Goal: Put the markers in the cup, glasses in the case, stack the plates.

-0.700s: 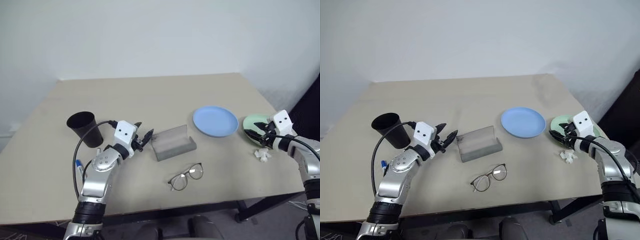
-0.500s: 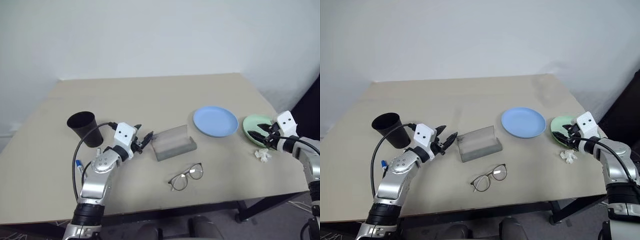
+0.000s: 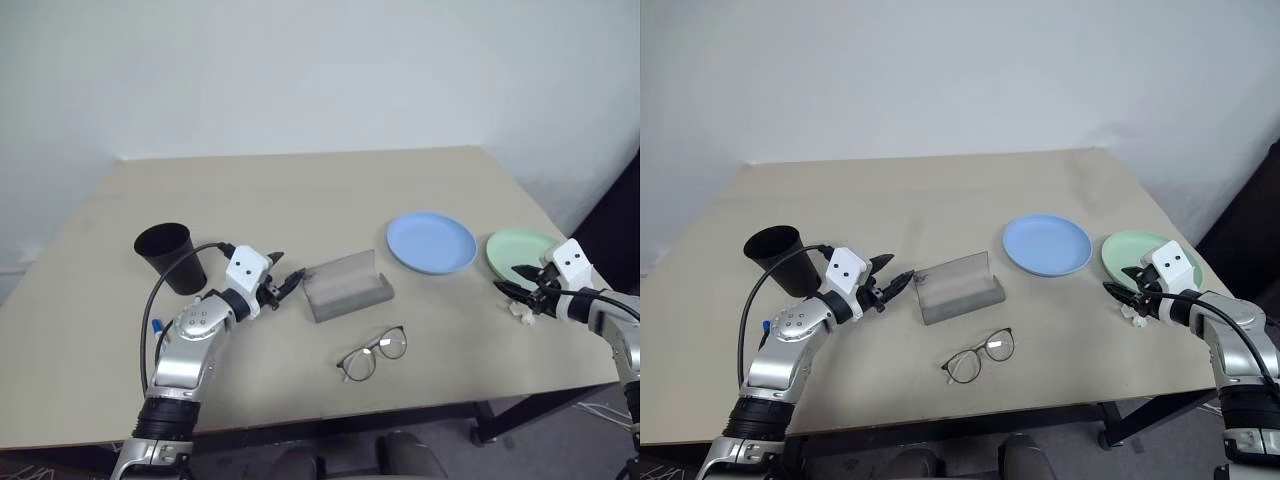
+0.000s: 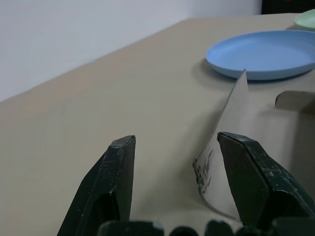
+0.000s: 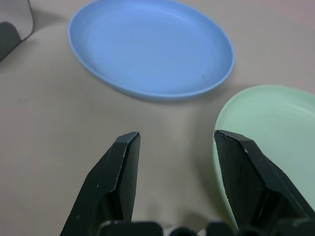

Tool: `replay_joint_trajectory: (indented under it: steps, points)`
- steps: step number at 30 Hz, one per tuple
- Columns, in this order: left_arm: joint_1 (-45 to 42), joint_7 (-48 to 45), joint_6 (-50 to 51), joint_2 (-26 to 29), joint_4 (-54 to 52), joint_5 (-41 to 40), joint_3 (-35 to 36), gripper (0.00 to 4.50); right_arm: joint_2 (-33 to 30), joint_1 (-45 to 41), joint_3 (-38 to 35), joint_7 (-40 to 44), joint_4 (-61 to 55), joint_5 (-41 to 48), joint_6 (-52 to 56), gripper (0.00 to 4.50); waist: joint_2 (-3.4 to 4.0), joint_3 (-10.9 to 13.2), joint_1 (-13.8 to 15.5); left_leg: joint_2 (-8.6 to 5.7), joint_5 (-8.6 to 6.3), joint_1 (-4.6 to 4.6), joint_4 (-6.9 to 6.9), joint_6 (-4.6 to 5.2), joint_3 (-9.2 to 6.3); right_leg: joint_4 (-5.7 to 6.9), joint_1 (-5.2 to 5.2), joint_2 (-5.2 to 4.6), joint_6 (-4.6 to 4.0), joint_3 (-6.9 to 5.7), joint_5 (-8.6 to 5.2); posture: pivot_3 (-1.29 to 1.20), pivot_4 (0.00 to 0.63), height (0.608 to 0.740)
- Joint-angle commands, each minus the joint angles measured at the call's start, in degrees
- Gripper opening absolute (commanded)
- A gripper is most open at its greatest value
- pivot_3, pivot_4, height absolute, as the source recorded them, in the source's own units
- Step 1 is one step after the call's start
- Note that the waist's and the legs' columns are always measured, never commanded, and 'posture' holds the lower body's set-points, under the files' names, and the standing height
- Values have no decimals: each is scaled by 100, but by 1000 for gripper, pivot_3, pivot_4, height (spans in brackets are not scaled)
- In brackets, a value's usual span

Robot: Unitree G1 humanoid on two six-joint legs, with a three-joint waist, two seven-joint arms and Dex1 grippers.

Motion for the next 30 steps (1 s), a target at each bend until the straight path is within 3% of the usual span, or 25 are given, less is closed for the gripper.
replay_joint_trajectory:
  steps: [1, 11, 21, 30]
  points:
    - [-143, -89, -255, 43, 47, -75, 121, 2774, 77, 63, -188, -240, -424, 81, 132, 2605, 0, 0, -3, 0, 0, 1, 0, 0, 0, -1, 1, 0, 0, 0, 0, 0, 0, 740]
    - [-254, -223, -444, 20, 330, -102, 96, 2774, 97, 33, -123, -696, -845, -108, 389, 2605, 3, 0, 2, 1, 0, 1, 0, 0, 0, -4, 3, 0, 1, -1, 1, 0, 0, 740]
    - [-148, -205, -361, -86, 67, -212, 96, 2774, 240, -1046, 473, -1332, 428, -863, 901, 2605, 4, -1, -4, 2, 0, 0, -2, 1, -1, -27, 9, 0, -1, -1, 3, 0, 0, 740]
    - [-104, -218, -276, -167, -90, -226, 47, 2774, 529, -1923, 674, -1453, 1936, -991, 1040, 2605, 7, -3, -2, 1, -5, -2, -12, 9, -4, -40, 11, -1, -2, -1, 6, 0, 0, 740]
